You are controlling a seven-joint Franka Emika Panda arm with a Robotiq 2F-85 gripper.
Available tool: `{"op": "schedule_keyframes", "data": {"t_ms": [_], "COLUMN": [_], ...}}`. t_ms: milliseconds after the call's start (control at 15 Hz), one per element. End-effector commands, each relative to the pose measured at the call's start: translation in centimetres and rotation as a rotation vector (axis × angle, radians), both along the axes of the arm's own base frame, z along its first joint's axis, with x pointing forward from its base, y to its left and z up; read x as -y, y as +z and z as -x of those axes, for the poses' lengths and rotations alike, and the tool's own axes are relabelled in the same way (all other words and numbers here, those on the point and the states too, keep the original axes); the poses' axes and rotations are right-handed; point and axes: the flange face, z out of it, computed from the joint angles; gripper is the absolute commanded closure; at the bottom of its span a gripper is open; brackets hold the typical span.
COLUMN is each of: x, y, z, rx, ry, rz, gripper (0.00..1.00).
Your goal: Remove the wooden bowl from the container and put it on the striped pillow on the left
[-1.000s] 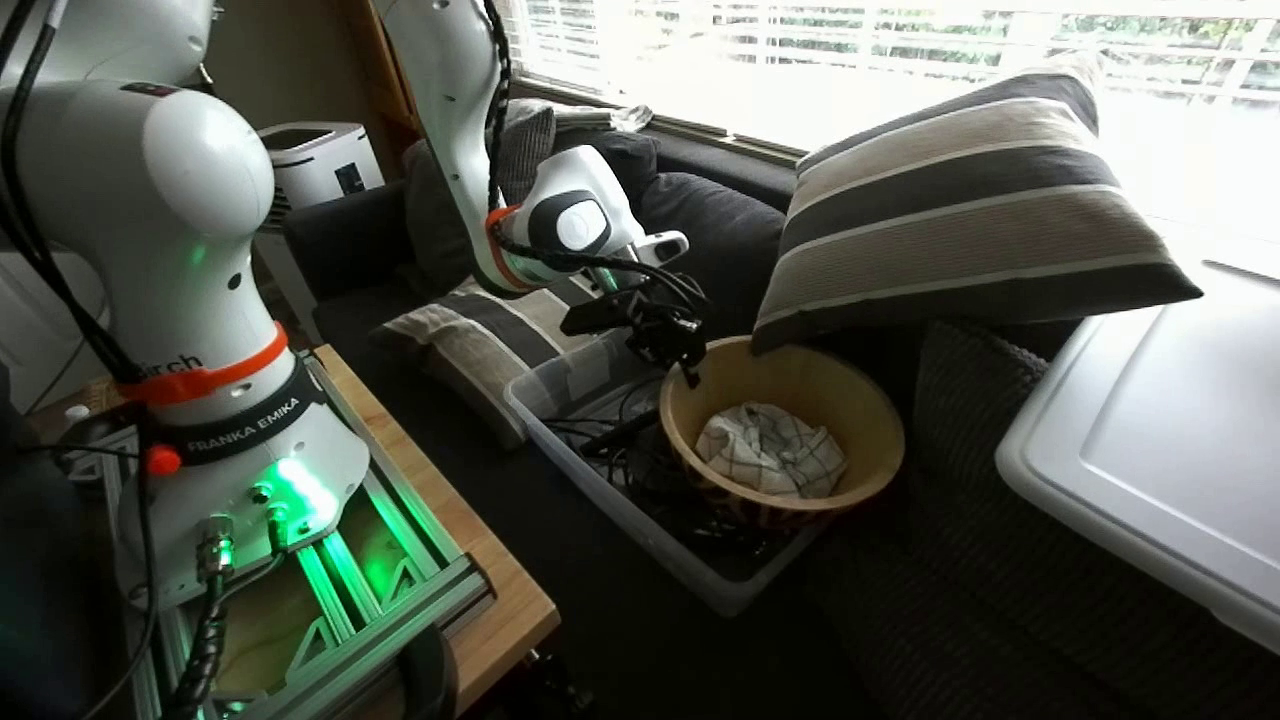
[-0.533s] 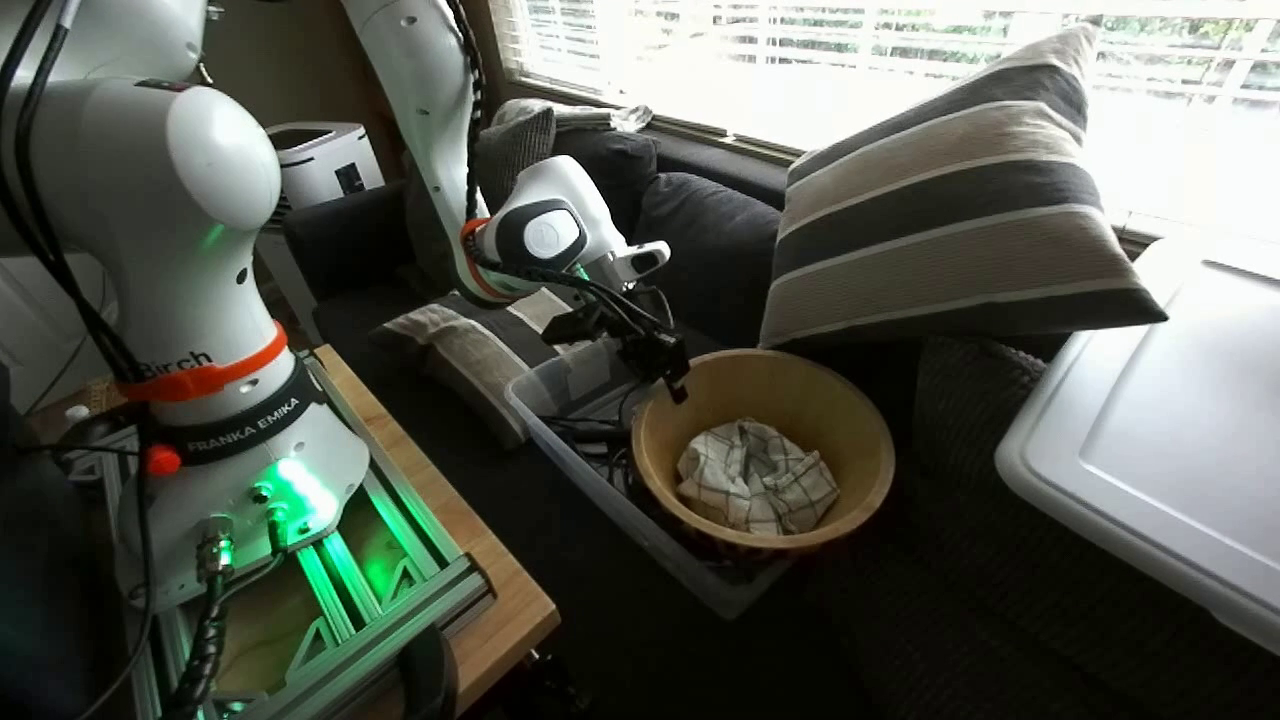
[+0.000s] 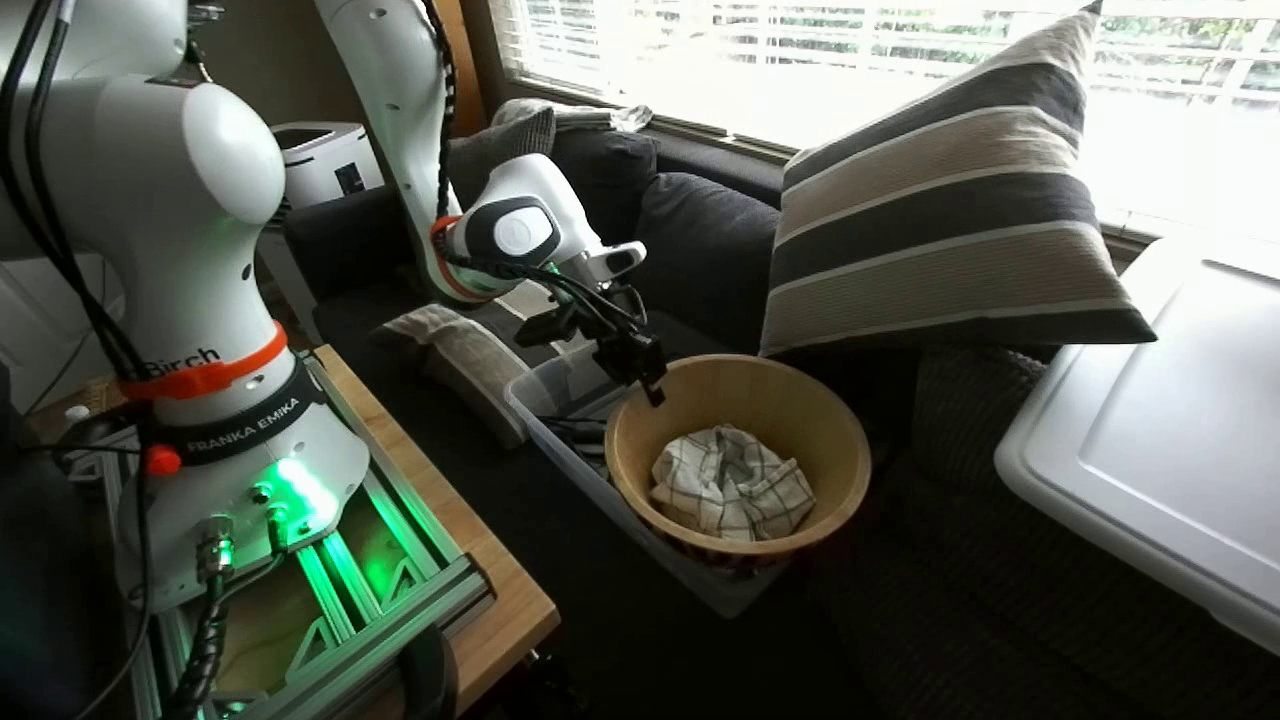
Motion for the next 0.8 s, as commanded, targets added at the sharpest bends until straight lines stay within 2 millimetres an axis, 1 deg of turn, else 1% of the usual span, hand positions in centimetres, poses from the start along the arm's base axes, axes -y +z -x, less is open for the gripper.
{"op": "schedule_keyframes", "data": {"t_ms": [0, 67, 133, 200, 333, 400, 467, 533, 733], "x": [-1.8, -2.8, -4.2, -5.3, -8.1, -8.5, -9.8, -11.7, -15.0], "y": [2.7, 3.1, 2.4, 2.7, 2.9, 4.2, 4.3, 3.5, 4.0], "z": [2.2, 2.5, 0.1, 0.1, -0.5, 2.3, 1.9, -0.1, 0.3], "rx": [0.041, 0.055, 0.062, 0.071, 0.081, 0.086, 0.096, 0.102, 0.096], "ry": [0.101, 0.142, 0.183, 0.22, 0.303, 0.35, 0.403, 0.451, 0.574], "rz": [0.041, 0.04, 0.035, 0.028, 0.006, -0.008, -0.009, -0.005, -0.019], "gripper": [0.93, 0.93, 0.93, 0.93, 0.93, 0.93, 0.93, 0.93, 0.93]}}
